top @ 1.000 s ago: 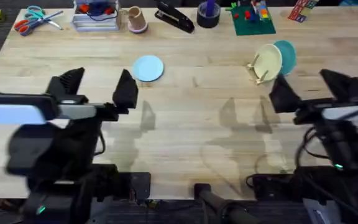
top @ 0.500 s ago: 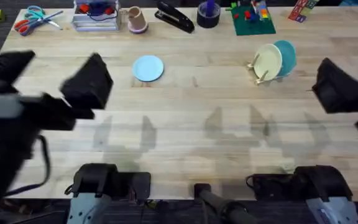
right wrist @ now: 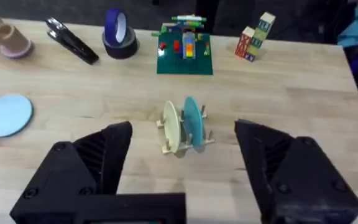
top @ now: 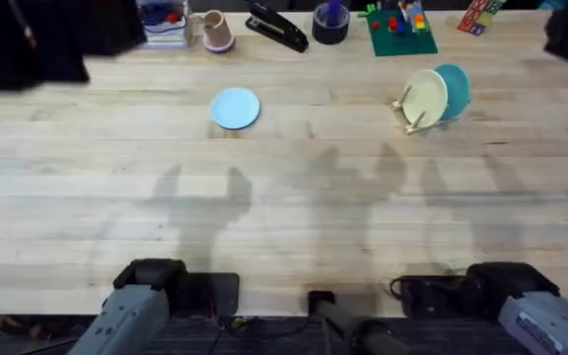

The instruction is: Pick up the plates from the table one by one and place each into a slot on the dish rack.

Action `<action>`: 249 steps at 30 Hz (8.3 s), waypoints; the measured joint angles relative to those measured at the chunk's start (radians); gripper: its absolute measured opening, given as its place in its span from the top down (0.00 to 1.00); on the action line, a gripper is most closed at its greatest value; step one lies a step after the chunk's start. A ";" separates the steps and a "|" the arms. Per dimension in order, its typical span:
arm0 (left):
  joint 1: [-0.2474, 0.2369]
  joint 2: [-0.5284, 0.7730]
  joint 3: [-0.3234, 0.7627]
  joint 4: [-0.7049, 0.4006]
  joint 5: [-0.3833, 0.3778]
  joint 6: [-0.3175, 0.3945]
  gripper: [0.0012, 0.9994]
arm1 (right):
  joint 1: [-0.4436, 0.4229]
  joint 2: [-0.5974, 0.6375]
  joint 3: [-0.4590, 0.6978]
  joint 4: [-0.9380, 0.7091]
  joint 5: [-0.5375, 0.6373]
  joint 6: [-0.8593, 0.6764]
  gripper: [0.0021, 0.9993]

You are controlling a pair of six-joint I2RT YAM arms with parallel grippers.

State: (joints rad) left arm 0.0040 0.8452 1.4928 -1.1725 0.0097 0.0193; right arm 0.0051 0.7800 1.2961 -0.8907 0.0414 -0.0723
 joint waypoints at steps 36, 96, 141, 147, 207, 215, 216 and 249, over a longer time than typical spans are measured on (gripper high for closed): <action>0.000 0.655 0.242 -0.208 0.055 -0.003 0.96 | 0.000 0.403 0.190 -0.157 -0.001 -0.003 0.00; 0.283 1.104 -0.005 0.078 0.792 0.278 0.96 | 0.000 0.403 0.192 -0.157 -0.001 -0.003 0.00; 0.302 1.334 0.002 0.217 0.827 0.221 0.96 | 0.000 0.403 0.192 -0.158 -0.001 -0.003 0.00; 0.310 1.369 0.012 0.211 0.892 0.215 0.96 | 0.002 0.403 0.192 -0.158 -0.003 0.008 0.00; 0.309 1.374 0.013 0.220 0.904 0.212 0.96 | 0.551 1.112 0.196 0.464 -0.379 0.681 0.01; 0.309 1.374 0.013 0.220 0.904 0.212 0.96 | 0.600 1.167 0.196 0.554 -0.379 0.866 0.00; 0.309 1.374 0.013 0.220 0.904 0.212 0.96 | 0.604 1.175 0.196 0.563 -0.379 0.880 0.00; 0.309 1.374 0.013 0.223 0.904 0.212 0.96 | 0.643 1.342 0.196 0.787 -0.378 1.202 0.01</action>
State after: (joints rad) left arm 0.3130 2.2189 1.5055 -0.9497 0.9134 0.2314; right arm 0.6479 2.1220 1.4918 -0.1032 -0.3370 1.1298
